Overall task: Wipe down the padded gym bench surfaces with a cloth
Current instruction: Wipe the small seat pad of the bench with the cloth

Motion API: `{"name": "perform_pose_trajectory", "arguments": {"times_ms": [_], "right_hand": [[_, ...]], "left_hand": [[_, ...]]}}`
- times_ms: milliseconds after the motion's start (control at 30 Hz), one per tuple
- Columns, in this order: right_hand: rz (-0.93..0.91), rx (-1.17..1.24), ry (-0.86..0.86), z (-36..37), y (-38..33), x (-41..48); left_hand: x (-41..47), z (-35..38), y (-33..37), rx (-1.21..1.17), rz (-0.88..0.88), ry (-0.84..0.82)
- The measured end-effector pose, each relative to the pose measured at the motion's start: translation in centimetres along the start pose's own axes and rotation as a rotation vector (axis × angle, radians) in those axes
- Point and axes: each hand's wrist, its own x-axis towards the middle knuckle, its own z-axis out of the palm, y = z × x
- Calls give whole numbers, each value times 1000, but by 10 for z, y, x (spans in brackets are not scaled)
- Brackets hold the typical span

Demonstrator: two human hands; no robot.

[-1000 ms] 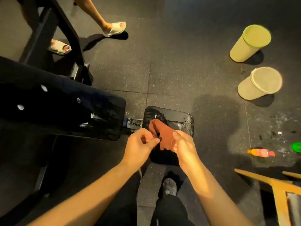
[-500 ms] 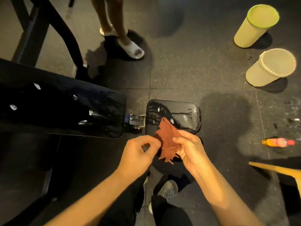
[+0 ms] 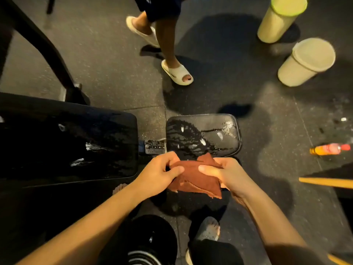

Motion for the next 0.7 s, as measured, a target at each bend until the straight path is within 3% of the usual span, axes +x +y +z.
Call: {"name": "perform_pose_trajectory", "arguments": {"times_ms": [67, 167, 267, 367, 533, 600, 700], "right_hand": [[-69, -87, 131, 19, 14, 27], [-236, -208, 395, 49, 37, 60], [-378, -468, 630, 84, 67, 74], [-500, -525, 595, 112, 96, 80], [-571, -713, 308, 114, 143, 92], [-683, -600, 364, 107, 149, 99], [-772, -386, 616, 90, 148, 115]], "left_hand": [[16, -5, -29, 87, 1, 58], [35, -10, -67, 81, -139, 122], [48, -2, -91, -213, -362, 160], [59, 8, -103, -588, -501, 172], [65, 15, -118, -810, -364, 38], [73, 18, -131, -749, -239, 49], [87, 19, -149, -742, -103, 58]]}}
